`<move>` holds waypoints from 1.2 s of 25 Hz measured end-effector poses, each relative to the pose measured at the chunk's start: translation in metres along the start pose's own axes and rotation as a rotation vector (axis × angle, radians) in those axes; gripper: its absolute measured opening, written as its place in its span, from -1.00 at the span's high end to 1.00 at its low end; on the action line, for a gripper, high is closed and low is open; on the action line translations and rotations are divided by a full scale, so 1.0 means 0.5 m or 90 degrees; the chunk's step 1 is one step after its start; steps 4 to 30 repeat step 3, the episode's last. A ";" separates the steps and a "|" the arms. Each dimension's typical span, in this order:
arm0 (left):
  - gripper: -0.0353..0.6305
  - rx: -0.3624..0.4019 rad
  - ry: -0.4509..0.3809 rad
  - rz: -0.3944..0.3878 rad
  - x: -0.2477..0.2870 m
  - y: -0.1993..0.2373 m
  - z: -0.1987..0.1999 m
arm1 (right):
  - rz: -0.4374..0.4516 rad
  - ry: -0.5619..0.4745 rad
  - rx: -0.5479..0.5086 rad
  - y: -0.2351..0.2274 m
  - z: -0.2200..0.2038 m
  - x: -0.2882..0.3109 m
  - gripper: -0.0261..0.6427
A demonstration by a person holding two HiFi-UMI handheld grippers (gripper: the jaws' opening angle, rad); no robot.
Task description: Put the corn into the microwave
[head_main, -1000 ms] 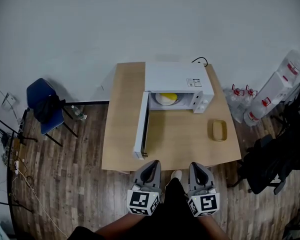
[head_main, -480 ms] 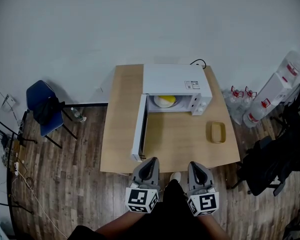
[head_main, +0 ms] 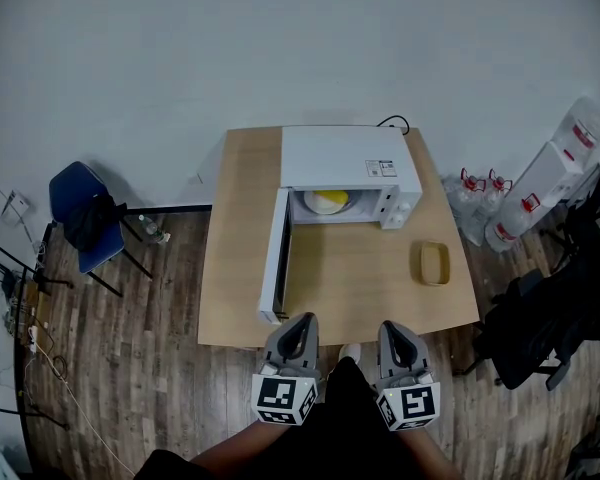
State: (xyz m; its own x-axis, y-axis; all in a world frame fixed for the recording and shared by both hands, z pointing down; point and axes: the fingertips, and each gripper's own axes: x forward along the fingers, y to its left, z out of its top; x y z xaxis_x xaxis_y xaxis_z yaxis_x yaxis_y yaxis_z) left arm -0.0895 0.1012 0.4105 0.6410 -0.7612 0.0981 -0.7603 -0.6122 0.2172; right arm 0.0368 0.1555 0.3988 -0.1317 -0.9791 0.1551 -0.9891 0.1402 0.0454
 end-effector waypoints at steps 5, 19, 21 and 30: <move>0.85 0.000 0.000 0.000 0.002 0.002 0.000 | 0.002 0.001 -0.002 -0.001 -0.001 0.002 0.75; 0.85 0.000 0.000 0.000 0.002 0.002 0.000 | 0.002 0.001 -0.002 -0.001 -0.001 0.002 0.75; 0.85 0.000 0.000 0.000 0.002 0.002 0.000 | 0.002 0.001 -0.002 -0.001 -0.001 0.002 0.75; 0.85 0.000 0.000 0.000 0.002 0.002 0.000 | 0.002 0.001 -0.002 -0.001 -0.001 0.002 0.75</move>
